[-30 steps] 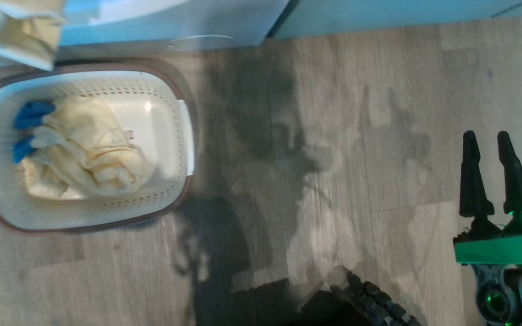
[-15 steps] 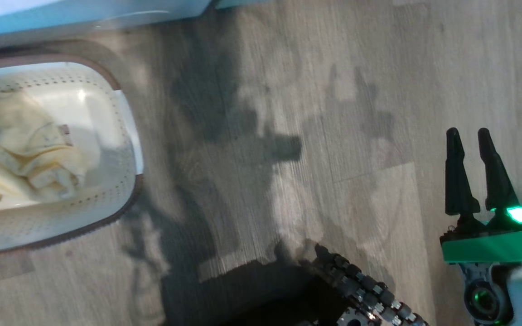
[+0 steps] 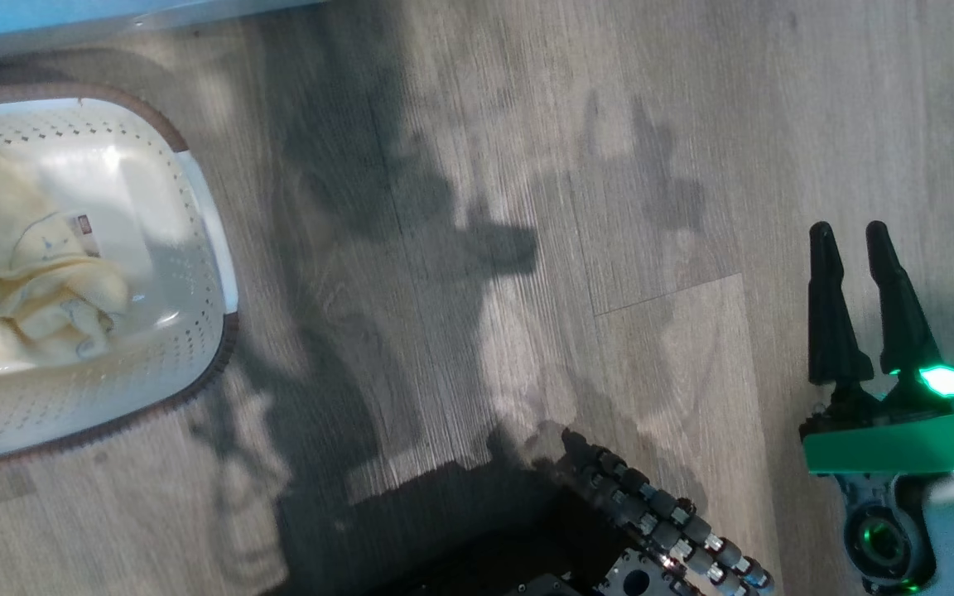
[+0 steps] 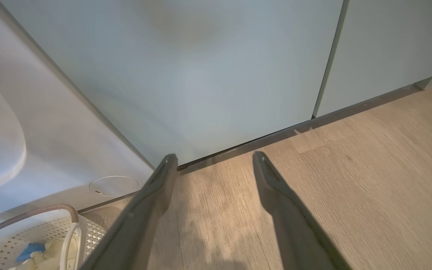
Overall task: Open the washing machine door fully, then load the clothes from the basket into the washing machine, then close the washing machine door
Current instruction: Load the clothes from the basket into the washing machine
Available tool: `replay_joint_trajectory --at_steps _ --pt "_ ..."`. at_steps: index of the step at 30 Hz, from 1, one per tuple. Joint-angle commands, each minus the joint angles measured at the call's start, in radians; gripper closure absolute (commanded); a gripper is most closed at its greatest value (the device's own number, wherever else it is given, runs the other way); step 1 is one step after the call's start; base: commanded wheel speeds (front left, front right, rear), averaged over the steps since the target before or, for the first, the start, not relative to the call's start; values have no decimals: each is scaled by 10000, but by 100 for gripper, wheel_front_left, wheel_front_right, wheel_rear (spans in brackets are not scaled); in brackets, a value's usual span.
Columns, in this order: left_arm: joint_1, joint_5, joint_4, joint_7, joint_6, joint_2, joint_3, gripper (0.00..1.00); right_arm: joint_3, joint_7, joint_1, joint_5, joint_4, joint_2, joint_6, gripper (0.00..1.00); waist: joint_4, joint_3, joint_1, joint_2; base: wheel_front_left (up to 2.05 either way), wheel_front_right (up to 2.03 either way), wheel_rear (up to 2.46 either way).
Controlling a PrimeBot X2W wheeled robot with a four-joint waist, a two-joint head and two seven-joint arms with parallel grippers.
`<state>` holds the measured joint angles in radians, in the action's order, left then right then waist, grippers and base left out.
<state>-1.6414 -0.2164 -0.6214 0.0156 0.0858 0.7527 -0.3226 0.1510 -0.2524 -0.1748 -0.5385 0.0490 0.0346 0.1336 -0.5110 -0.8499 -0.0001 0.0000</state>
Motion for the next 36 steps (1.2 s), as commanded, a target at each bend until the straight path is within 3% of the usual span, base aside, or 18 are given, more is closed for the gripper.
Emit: replay_joint_trajectory --at_steps 1,7,8,10,18,26,36 --pt "-86 -222 -45 -311 57 293 200 100 95 -93 30 -67 279 156 -29 0 58 -36 1 0 0 0 0" --pt "103 -760 -734 -1221 6 128 343 100 45 -93 -72 -32 276 156 -29 0 200 -95 1 0 0 0 0" --pt "167 -855 -824 -1395 -14 103 374 83 26 -93 -84 -20 270 156 -29 0 224 -90 1 0 0 0 0" --pt "284 -1013 -890 -1651 -32 51 411 0 -16 -93 -106 14 261 156 -29 0 282 -80 1 0 0 0 0" --pt "795 -1512 -749 -2022 -153 -108 586 0 -138 -93 -226 138 244 156 -29 0 489 15 1 0 0 0 0" --pt "1754 -2070 -173 -1710 -265 -384 796 0 -284 -93 -300 334 207 156 -29 0 788 322 1 0 0 0 0" --pt "4202 -2462 2264 -520 -864 -559 1116 0 -755 -93 -145 691 241 156 -29 0 1341 938 1 0 0 0 0"
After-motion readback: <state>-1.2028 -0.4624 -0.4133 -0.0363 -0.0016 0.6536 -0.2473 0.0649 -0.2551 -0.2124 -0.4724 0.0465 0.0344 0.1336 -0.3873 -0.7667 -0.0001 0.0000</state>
